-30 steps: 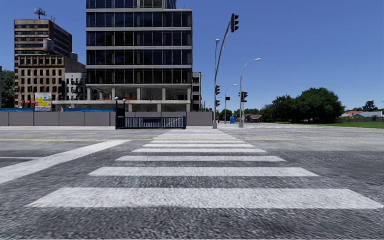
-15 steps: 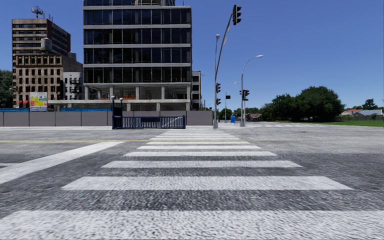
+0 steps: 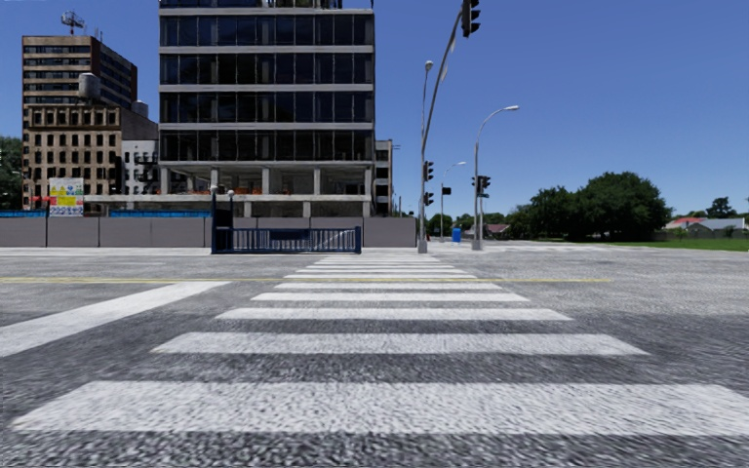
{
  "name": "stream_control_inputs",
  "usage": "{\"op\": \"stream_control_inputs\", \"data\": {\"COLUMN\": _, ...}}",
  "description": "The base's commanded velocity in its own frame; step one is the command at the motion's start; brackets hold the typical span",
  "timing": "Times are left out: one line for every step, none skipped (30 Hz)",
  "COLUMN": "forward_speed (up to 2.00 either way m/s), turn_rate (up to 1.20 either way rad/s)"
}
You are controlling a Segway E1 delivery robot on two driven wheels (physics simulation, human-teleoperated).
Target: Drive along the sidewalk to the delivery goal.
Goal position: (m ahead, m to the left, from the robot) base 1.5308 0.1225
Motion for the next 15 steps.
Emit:
{"op": "stream_control_inputs", "data": {"forward_speed": 1.51, "turn_rate": 0.00}}
{"op": "stream_control_inputs", "data": {"forward_speed": 1.52, "turn_rate": 0.00}}
{"op": "stream_control_inputs", "data": {"forward_speed": 1.52, "turn_rate": 0.00}}
{"op": "stream_control_inputs", "data": {"forward_speed": 1.52, "turn_rate": 0.00}}
{"op": "stream_control_inputs", "data": {"forward_speed": 1.52, "turn_rate": 0.00}}
{"op": "stream_control_inputs", "data": {"forward_speed": 1.52, "turn_rate": 0.00}}
{"op": "stream_control_inputs", "data": {"forward_speed": 1.52, "turn_rate": 0.00}}
{"op": "stream_control_inputs", "data": {"forward_speed": 1.52, "turn_rate": 0.00}}
{"op": "stream_control_inputs", "data": {"forward_speed": 1.52, "turn_rate": 0.00}}
{"op": "stream_control_inputs", "data": {"forward_speed": 1.52, "turn_rate": 0.00}}
{"op": "stream_control_inputs", "data": {"forward_speed": 1.52, "turn_rate": 0.00}}
{"op": "stream_control_inputs", "data": {"forward_speed": 1.52, "turn_rate": 0.00}}
{"op": "stream_control_inputs", "data": {"forward_speed": 1.52, "turn_rate": 0.00}}
{"op": "stream_control_inputs", "data": {"forward_speed": 1.52, "turn_rate": 0.00}}
{"op": "stream_control_inputs", "data": {"forward_speed": 1.51, "turn_rate": 0.00}}
